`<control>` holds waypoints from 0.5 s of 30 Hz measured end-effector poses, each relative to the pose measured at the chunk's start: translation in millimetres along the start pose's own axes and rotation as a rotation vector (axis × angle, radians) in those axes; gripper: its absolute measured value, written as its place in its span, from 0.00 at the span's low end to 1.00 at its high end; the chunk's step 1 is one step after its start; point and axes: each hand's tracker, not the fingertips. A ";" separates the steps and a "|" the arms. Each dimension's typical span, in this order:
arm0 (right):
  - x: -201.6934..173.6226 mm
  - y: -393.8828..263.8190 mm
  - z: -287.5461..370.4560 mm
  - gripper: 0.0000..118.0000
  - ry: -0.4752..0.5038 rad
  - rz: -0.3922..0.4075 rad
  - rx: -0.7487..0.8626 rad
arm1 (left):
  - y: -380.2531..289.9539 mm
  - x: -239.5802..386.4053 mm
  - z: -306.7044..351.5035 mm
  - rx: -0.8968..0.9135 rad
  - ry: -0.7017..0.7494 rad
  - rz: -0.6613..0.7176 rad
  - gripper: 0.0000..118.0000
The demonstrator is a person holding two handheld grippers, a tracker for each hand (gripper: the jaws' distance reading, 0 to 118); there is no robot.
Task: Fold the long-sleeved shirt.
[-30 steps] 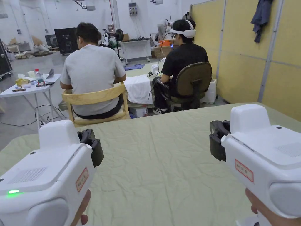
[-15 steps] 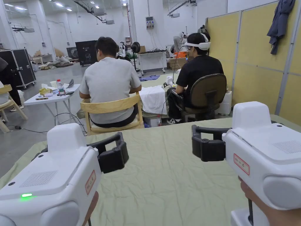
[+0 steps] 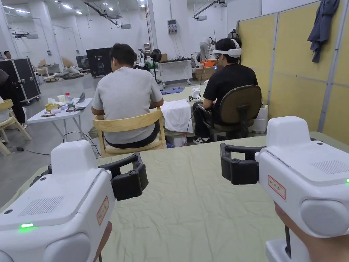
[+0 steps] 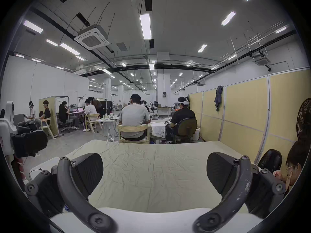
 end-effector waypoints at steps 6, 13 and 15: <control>3.6 -0.2 -3.3 1.00 0.028 -0.029 -0.030 | 1.9 -3.7 2.4 -0.004 -0.004 0.015 1.00; 9.1 -4.4 -14.4 1.00 0.005 -0.079 -0.082 | 1.0 -5.3 0.9 -0.013 -0.016 0.004 1.00; 6.6 -4.1 -14.0 1.00 -0.001 -0.061 -0.087 | -0.4 -7.3 -0.5 -0.020 -0.025 0.022 1.00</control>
